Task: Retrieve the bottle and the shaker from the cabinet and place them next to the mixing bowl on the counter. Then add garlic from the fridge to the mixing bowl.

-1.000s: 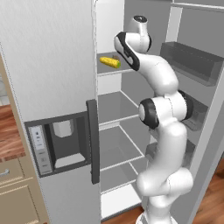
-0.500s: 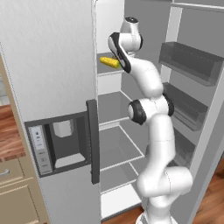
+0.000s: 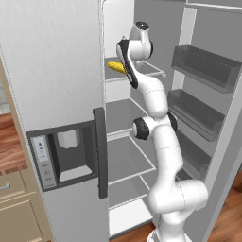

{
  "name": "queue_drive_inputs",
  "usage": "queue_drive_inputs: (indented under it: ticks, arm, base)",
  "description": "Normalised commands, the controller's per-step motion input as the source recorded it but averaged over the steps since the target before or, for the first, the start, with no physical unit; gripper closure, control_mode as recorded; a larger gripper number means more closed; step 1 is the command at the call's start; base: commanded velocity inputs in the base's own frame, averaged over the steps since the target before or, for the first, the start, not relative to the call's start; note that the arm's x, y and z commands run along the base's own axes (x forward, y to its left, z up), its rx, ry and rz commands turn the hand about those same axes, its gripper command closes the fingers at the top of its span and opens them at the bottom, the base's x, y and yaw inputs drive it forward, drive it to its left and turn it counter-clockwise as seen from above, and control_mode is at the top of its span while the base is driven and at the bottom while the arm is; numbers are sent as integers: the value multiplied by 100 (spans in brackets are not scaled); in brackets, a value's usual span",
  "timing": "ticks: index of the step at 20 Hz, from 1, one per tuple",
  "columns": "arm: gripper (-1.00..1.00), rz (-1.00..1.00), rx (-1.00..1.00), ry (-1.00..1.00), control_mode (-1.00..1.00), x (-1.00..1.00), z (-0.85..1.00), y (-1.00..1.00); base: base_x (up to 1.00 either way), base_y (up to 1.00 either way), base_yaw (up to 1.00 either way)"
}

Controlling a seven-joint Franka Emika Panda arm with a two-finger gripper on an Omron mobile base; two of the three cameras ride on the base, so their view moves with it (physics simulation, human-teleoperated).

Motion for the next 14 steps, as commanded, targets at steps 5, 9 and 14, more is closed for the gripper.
queue_drive_inputs:
  ticks: [5, 9, 14]
  arm:
    - [-100, 0, 0, 32, -100, 38, 71, 0]
    - [-100, 0, 0, 32, -100, 13, 53, 0]
    - [-100, 0, 0, 32, -100, 26, 39, 0]
  base:
    - [0, 0, 0]
    - [0, 0, 0]
    - [0, 0, 0]
